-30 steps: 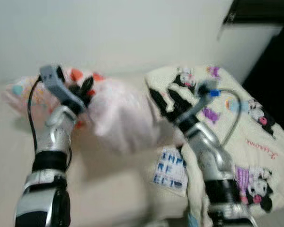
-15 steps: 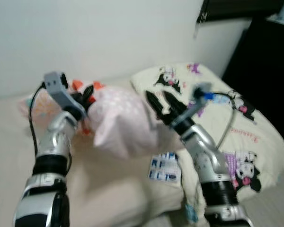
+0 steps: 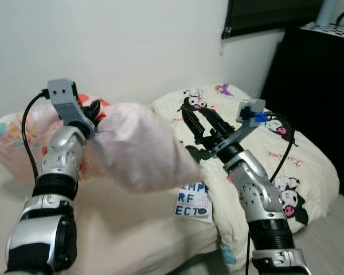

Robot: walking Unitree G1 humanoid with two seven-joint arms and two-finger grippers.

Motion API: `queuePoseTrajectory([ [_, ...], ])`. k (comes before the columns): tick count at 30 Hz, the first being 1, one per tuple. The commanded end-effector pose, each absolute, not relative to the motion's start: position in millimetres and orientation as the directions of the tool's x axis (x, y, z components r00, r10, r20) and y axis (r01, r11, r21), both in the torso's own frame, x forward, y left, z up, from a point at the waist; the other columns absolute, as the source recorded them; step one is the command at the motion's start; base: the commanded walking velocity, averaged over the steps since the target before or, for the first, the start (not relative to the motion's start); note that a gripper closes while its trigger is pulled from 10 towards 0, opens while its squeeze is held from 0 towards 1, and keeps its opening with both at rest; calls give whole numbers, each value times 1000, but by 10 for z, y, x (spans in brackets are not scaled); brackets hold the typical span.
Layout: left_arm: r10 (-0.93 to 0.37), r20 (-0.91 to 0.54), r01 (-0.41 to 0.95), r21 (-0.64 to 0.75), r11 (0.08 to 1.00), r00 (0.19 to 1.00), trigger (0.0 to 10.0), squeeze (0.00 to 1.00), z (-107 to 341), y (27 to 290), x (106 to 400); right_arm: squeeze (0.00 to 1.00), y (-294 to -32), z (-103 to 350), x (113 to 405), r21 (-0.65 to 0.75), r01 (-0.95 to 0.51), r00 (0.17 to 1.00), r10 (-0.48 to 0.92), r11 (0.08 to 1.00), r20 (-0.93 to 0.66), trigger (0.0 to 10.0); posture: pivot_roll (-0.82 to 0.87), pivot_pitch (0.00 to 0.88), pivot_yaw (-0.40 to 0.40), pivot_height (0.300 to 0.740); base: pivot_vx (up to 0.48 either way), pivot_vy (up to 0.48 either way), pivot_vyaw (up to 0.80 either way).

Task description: Clean up the room

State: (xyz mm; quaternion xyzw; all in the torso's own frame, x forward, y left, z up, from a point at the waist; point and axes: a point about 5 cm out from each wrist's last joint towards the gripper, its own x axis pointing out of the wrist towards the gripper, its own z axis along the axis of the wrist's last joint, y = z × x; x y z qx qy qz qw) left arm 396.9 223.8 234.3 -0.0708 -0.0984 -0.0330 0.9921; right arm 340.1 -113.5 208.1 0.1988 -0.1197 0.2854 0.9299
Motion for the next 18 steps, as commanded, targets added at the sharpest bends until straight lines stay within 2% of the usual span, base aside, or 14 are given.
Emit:
queuePoseTrajectory([
  [1,-29,308,55,-74,996,951,10000,0,2637,2344,3958,0,-1114,2071,3388,296,-581,805,483,758,343,10000,-218,59,3,740,0,442,0],
  [4,-36,309,59,-66,996,950,10000,0,2647,2321,3971,0,-1135,2079,3380,297,-581,804,477,758,356,10000,-220,59,3,740,0,442,383],
  [11,-81,294,95,-34,995,952,10000,0,2601,2169,4013,0,-1182,2090,3351,278,-582,799,473,764,372,10000,-231,60,4,740,0,436,783],
  [18,-92,288,90,18,996,953,10000,0,2624,2185,4035,0,-1167,2072,3337,274,-585,797,478,764,369,10000,-230,60,5,740,0,427,778],
])
